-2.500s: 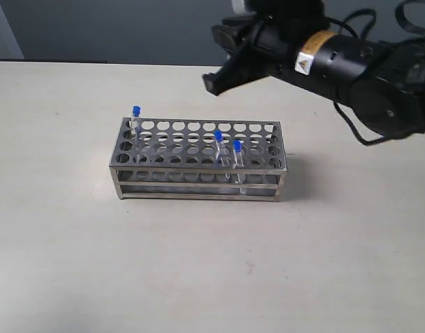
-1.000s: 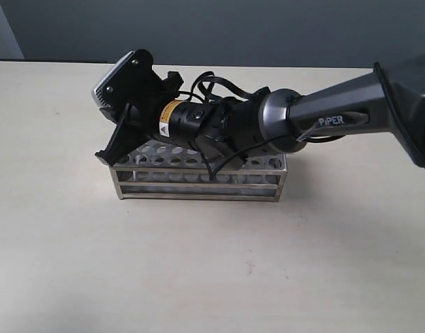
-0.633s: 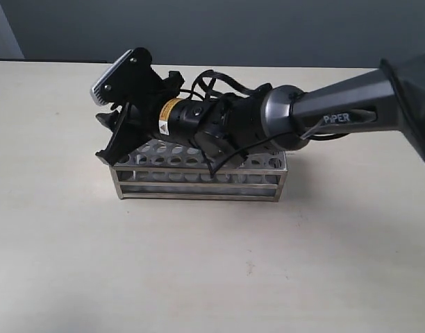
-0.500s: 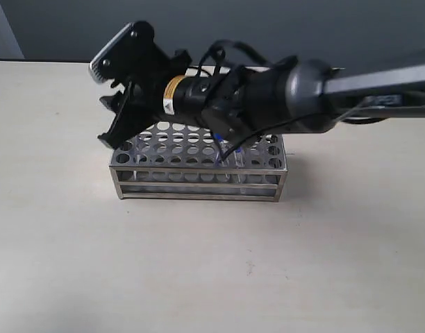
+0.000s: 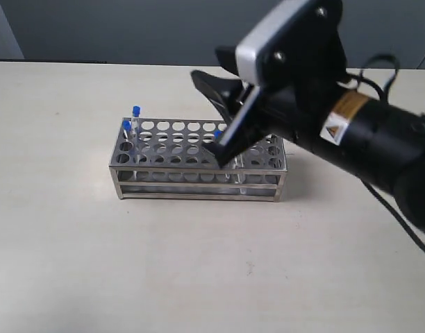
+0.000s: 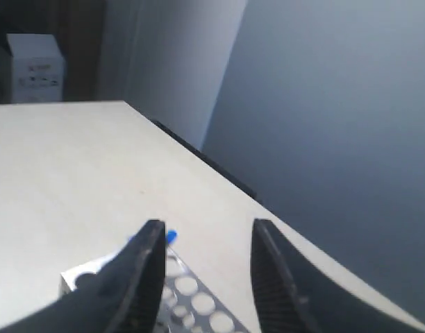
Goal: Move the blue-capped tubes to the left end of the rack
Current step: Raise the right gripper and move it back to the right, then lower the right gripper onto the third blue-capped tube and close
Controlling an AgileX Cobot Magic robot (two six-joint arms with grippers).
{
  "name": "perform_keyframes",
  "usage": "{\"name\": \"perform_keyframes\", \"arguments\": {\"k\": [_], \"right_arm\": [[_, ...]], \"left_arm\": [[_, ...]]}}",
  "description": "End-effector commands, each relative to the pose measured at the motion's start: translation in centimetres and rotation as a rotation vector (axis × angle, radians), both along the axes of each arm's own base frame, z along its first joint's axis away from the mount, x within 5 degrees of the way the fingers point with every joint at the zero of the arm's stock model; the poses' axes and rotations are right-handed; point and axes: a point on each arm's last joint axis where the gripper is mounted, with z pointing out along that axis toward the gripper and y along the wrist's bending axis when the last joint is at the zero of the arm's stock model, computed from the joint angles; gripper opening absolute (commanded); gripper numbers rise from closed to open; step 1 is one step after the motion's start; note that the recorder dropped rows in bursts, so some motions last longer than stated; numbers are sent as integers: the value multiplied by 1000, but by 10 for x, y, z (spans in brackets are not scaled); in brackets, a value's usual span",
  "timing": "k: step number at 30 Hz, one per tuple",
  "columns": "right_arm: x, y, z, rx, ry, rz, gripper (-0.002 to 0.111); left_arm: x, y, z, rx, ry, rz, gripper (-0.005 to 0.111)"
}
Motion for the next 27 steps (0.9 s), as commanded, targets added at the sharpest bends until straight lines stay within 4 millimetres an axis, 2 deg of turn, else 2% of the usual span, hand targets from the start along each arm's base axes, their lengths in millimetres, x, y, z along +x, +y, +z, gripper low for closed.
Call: {"name": "perform_keyframes", "arguments": {"k": [1,5,9,16,22,27], "right_arm": [[-2,-26,-32,-2,-7,-178,39],[4,-21,-41,-15,0,-191,39],[19,-11,-50,-18,45,-223,40],[43,14,-76,-96,129,-213,52],[54,12,-96,-86,148,-323,52],[55,12,-112,-138,189,-322,52]], "left_arm": [[0,0,0,0,-11,1,0],[0,0,0,0,-11,1,0],[0,0,0,0,-11,1,0],[0,0,0,0,-11,1,0],[0,0,0,0,-11,1,0],[0,0,0,0,-11,1,0]]}}
